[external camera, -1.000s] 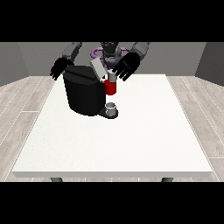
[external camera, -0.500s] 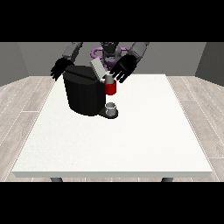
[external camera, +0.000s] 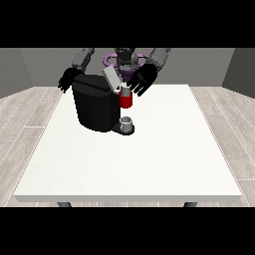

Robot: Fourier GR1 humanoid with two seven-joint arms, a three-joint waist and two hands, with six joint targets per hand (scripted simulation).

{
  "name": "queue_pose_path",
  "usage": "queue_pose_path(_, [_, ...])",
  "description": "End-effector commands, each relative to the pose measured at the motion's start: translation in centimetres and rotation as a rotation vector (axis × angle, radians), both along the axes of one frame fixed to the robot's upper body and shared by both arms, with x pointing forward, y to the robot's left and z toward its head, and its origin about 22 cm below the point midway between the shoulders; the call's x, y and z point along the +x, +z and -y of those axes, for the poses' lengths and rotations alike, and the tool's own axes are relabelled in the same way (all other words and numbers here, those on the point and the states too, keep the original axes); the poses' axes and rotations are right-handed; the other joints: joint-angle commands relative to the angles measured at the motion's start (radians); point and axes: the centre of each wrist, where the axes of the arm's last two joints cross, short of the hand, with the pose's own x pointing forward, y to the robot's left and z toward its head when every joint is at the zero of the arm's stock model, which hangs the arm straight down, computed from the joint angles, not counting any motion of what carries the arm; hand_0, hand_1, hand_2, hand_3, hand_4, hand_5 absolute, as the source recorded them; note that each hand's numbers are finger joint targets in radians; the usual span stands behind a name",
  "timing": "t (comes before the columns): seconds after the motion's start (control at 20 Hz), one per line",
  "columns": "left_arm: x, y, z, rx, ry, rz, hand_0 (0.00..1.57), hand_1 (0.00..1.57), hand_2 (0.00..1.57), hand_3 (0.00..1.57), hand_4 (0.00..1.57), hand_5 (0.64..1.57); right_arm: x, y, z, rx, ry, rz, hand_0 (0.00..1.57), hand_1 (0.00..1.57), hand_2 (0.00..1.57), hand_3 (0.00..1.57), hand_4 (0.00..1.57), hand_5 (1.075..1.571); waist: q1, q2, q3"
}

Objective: Insert the coffee pod into the coffee machine and close the lid

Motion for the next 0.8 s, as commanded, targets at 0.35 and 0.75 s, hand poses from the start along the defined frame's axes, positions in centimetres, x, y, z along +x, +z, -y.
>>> queue_pose_path(0.35, [0.1,-1.1,-0.1,0.010,-0.007,-0.055,1.21,1.21,1.24,1.12,0.46,1.571,0.6,1.4,0.3,-0.005,-0.007,-0.031,0.00,0.00,0.00,0.00,0.37,1.571,-0.002,-0.001,-0.0007])
queue_pose_path(0.75, [0.2,0.4,2.9,0.062,-0.039,-0.031,1.09,1.09,1.13,0.96,0.40,1.571,0.9,-0.6,-0.3,-0.008,-0.050,0.000,0.00,0.00,0.00,0.00,0.43,1.571,0.045,0.005,0.0000])
